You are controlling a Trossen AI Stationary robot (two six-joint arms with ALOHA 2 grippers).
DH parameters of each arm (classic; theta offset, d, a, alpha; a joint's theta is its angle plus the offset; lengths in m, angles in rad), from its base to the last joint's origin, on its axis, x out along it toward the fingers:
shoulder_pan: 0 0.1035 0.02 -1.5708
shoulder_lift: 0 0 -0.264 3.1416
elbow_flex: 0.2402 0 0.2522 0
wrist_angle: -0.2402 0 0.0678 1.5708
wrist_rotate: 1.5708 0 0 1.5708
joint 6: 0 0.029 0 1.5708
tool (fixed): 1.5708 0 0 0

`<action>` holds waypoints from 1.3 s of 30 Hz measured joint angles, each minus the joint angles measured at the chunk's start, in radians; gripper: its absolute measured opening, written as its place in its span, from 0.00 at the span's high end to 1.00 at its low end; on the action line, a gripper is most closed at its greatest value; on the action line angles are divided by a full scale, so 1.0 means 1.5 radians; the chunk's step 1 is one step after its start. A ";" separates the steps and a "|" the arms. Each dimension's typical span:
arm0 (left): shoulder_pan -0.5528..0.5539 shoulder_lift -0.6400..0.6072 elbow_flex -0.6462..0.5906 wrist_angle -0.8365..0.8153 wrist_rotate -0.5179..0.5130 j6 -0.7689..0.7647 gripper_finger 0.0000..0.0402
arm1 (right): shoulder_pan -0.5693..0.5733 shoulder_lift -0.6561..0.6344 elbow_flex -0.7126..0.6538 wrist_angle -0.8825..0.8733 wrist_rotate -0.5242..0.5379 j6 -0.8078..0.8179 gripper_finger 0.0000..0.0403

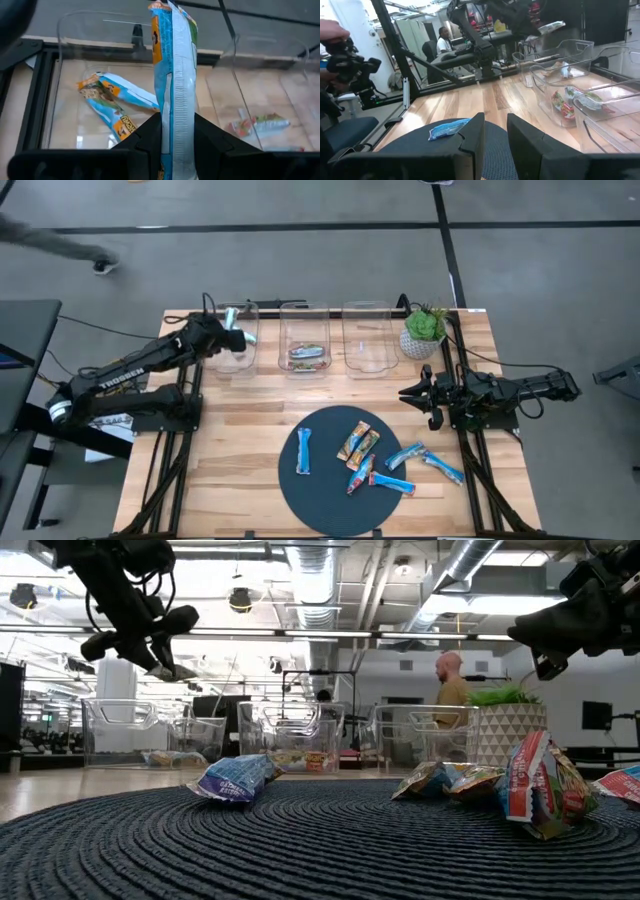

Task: Pick and place Granola Bars by type
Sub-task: Put the yellow granola bar into the left transparent bin, then put the blue granola bar into the right transparent bin

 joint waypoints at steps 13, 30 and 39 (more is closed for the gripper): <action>0.022 0.000 0.000 0.001 -0.037 -0.217 0.80 | 0.000 0.000 0.000 0.000 0.000 0.000 0.81; 0.022 0.022 0.001 -0.005 -0.038 -0.541 0.80 | 0.000 0.000 0.000 0.000 0.000 0.000 0.81; 0.022 0.072 0.001 0.035 -0.014 -0.510 0.80 | 0.000 0.000 0.000 0.000 0.000 0.000 0.81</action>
